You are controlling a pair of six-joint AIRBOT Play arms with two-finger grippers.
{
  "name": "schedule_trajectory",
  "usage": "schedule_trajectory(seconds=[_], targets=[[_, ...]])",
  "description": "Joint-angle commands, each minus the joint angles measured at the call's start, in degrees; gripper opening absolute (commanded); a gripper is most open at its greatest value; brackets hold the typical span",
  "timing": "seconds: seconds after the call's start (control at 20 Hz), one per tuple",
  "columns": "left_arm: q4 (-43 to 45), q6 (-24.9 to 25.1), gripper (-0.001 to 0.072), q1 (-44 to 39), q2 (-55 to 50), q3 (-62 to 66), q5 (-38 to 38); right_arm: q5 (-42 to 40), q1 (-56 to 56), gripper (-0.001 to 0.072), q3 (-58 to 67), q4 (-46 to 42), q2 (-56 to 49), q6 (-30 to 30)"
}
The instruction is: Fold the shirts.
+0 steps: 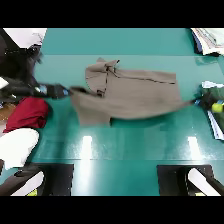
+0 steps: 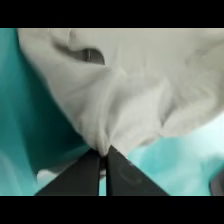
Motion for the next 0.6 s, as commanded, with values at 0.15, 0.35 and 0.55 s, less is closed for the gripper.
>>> schedule_trajectory(seconds=[0.15, 0.35, 0.55], targets=[[0.2, -3.9, 0.0025, 0.1, 2.4, 38.2, 3.7, -4.1, 4.6, 0.0014, 35.6, 3.2, 4.2, 0.8], [0.4, -4.7, 0.0026, 0.1, 2.5, 57.8, 5.0, -3.3, 2.3, 0.0014, 52.7, 3.2, 4.2, 1.5], [0.4, -7.8, 0.0025, 0.1, 6.8, 61.8, 8.7, 0.7, -3.0, 0.0015, 62.6, 3.2, 4.2, 4.3]])
